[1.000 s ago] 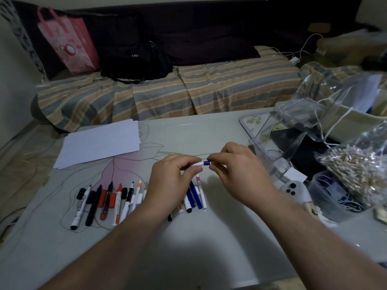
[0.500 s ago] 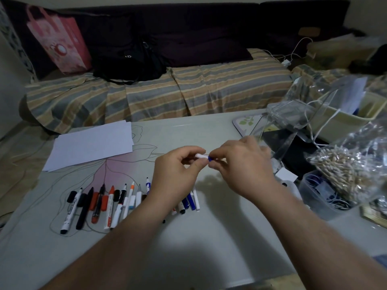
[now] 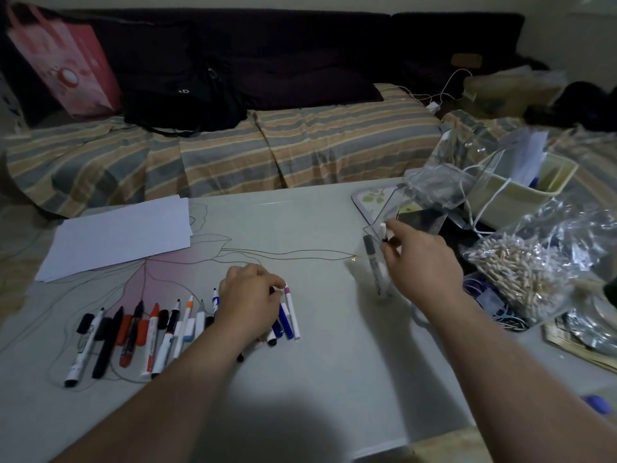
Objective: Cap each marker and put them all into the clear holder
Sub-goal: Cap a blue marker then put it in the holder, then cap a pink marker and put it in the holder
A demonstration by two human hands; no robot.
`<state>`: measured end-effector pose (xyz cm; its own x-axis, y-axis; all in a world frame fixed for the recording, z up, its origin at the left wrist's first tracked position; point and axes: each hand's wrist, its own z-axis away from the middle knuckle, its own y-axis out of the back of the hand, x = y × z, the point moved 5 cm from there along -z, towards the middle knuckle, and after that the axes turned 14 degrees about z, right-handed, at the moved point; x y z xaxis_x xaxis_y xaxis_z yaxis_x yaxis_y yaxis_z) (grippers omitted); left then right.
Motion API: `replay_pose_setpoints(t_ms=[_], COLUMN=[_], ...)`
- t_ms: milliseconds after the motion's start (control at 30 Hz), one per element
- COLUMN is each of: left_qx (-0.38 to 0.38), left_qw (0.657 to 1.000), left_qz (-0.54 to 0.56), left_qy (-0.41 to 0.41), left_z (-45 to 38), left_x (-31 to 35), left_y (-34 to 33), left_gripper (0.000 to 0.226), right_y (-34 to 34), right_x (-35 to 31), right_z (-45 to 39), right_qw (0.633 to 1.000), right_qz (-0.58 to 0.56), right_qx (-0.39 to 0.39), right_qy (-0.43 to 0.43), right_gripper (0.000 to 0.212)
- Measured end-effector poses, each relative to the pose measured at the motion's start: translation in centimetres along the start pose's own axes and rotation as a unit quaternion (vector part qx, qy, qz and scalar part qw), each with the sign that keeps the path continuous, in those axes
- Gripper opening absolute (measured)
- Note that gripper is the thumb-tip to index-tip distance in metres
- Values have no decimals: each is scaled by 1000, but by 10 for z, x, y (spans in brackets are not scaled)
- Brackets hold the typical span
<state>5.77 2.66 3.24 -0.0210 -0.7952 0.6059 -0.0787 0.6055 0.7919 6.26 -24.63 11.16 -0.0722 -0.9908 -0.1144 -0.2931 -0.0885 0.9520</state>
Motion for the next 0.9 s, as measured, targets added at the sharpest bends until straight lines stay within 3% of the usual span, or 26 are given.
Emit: replay_pose_setpoints(t_ms=[100,167,200,333,400,633,767,900], left_qx=[-3,-7,-11,-42,-51,-56,-50,-54], left_qw=[1000,999,998,994,993,992,993,990], left_qz=[-18,-38,-53,-100,-103,-107,-86,-57], left_qy=[2,-10,-15,-24,-21,-32,-62,-114], left_z=[-2,-3,-3,-1,-1,2,5,12], left_x=[-3,-2,-3,-5,-6,-8,-4,10], left_y=[-2,-3,-4,-12,-14,-18,-21,-28], left_gripper=[23,24,25,29,30,33,33,24], right_y=[12,17,10,-63,-87,-104,-108,-109], right_x=[-14,-35,-48,-98,-106,-111,-96,-80], right_z=[5,14,19,54,68,66,60,53], right_qw=[998,992,992,962,947,944,962,966], right_qz=[-13,-37,-50,-44,-42,-43,34,27], right_qx=[57,99,76,-182,-232,-239,-218,-238], right_qy=[25,66,92,201,217,223,160,99], right_gripper=[46,42,37,26,28,31,25,17])
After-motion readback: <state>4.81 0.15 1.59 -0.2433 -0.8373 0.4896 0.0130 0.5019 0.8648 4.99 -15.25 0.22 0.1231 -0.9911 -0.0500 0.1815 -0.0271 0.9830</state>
